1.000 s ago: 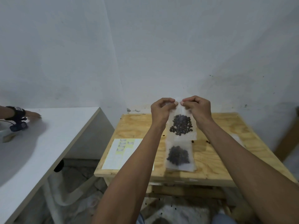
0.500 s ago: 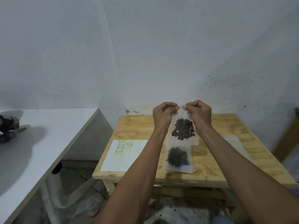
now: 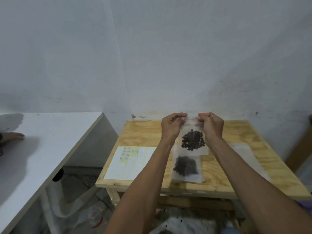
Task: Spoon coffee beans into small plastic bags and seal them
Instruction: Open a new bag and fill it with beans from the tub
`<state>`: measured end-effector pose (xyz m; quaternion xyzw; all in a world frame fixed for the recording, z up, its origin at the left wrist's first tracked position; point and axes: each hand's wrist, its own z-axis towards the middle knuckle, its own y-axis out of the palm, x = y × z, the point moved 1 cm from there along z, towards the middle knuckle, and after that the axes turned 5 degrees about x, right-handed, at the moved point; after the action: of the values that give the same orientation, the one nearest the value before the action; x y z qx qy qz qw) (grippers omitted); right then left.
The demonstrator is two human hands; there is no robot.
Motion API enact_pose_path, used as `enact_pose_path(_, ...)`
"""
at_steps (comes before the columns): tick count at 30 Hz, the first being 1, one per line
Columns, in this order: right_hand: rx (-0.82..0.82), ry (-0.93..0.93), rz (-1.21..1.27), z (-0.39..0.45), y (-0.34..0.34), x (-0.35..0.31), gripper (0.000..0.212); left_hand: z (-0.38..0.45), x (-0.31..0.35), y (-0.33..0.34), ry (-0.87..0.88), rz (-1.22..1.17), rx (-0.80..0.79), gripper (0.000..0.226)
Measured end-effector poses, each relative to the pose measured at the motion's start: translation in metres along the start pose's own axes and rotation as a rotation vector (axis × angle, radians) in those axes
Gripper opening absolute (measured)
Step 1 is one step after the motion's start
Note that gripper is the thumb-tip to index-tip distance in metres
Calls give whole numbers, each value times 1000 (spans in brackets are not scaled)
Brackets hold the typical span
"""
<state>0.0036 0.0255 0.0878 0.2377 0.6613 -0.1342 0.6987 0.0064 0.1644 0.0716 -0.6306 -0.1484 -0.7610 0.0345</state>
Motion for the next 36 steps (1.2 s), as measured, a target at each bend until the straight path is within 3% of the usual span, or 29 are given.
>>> enact_pose_path(5,24,-39,-96,1,2,5,30,1,-9,-2,16,55,-23,27)
enact_pose_path(12,-179,-49,-526,7,-13,24,22,3,-34,-21,41,412,-99,17)
enact_pose_path(19,-275,-35,-785,-9,-24,65,7,-17,-66,-40,18,681,-102,9)
enact_pose_path(24,-252,-94,-949,-14,-26,67,3,-19,-68,-40,75,807,-93,9)
enact_pose_path(31,-230,-120,-936,-11,-29,60,14,-15,-66,-26,199,937,-71,13)
enact_pose_path(36,-75,-148,-908,15,-55,34,13,-23,-49,19,367,929,-79,15)
